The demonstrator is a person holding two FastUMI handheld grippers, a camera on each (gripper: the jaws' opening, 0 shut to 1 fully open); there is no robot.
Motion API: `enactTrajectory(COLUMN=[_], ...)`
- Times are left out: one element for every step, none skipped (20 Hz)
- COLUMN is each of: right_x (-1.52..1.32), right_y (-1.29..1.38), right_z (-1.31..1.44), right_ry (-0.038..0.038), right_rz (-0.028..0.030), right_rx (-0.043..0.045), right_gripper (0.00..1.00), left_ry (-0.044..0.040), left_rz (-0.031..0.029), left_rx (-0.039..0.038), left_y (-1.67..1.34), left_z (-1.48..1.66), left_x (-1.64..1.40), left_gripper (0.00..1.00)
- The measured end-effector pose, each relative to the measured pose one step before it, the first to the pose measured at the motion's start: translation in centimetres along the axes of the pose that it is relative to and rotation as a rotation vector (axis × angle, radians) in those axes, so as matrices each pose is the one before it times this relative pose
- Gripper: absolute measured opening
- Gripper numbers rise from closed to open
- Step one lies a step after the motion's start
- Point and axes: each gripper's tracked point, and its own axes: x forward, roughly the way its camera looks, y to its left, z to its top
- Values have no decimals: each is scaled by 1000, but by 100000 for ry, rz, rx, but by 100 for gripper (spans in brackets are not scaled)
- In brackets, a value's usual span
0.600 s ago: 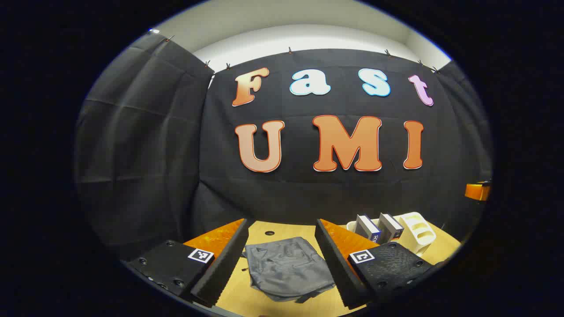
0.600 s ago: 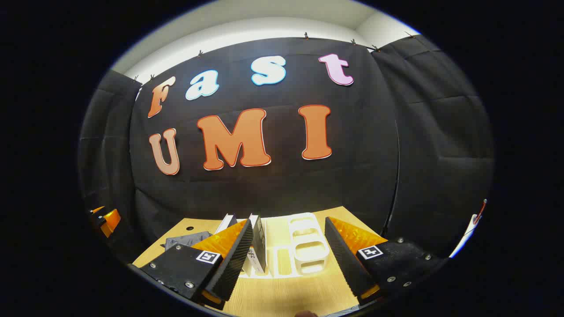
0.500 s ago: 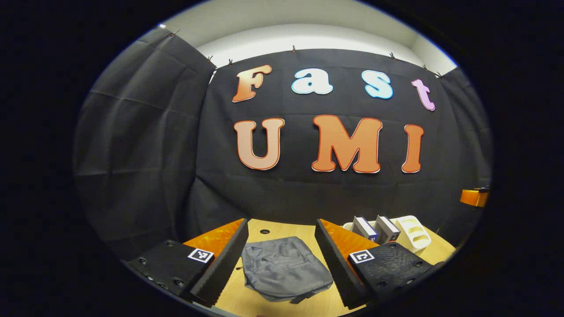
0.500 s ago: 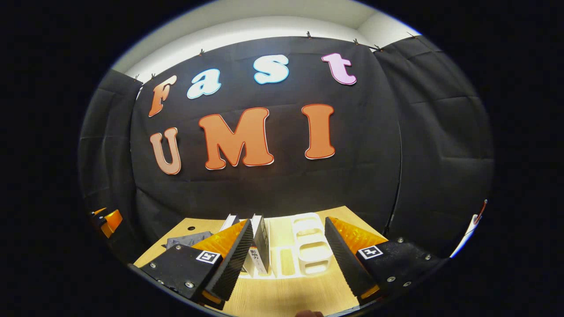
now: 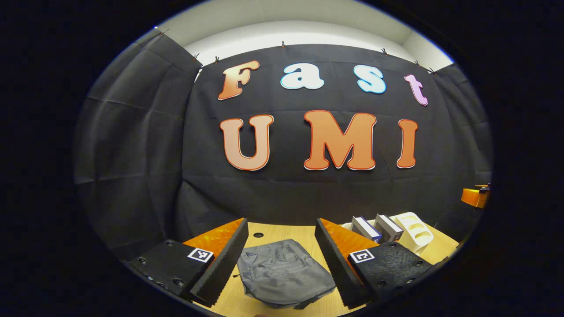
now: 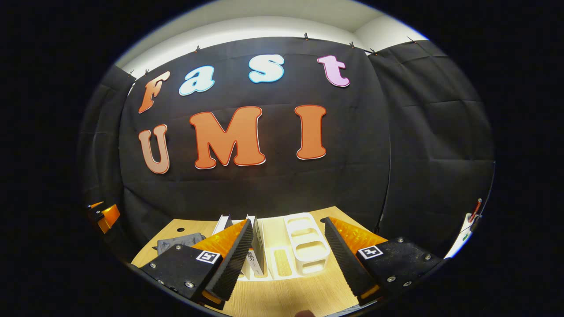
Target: Open the schoolbag, grab two books from the bookshelf and put them into the schoolbag.
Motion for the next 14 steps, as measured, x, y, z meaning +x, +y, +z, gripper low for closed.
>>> enactTrajectory(right_x=[-104, -258, -206, 106, 73, 65, 178, 241, 80, 83, 96, 161, 82, 50], right_y=[-206, 98, -135, -599, -463, -131, 143, 158, 170, -17, 44, 121, 271, 361], right_z=[-114, -60, 269, 244, 59, -208, -237, -360, -270, -14, 78, 45, -10, -32], right_ry=[736, 483, -767, -995, -357, 346, 940, 1440, 1045, 121, -367, -227, -259, 121], right_rz=[-484, 743, -10, -1061, -1094, -463, 512, 933, 925, 144, -192, 300, 756, 726], right_rx=[-236, 44, -248, -399, -121, 337, 840, 720, -143, -906, -1127, -812, -163, 54], right_gripper=[98, 100, 97, 97, 98, 97, 98, 97, 97, 97, 98, 97, 98, 97], left_ry=[109, 1161, -76, -182, -181, 197, 203, 371, 343, 388, 122, -70, 296, 29], left_rz=[-793, 356, 293, 280, 731, 634, 718, 1057, 1234, 984, 743, 272, 178, 690], left_rx=[-2053, -1636, -775, 509, 903, 635, -129, -504, -281, 201, 434, 205, 458, 674], left_y=[-307, -88, 148, 86, 286, 200, 293, 302, 318, 331, 295, 64, 101, 298], left_z=[-13, -237, -226, 82, 103, -135, -88, -309, -97, -197, -85, -7, -108, -238], left_x=[32, -84, 38, -59, -49, 30, 9, -8, 6, -56, -71, -35, -64, -96], left_gripper=[96, 96, 96, 96, 96, 96, 96, 96, 96, 96, 96, 96, 96, 96])
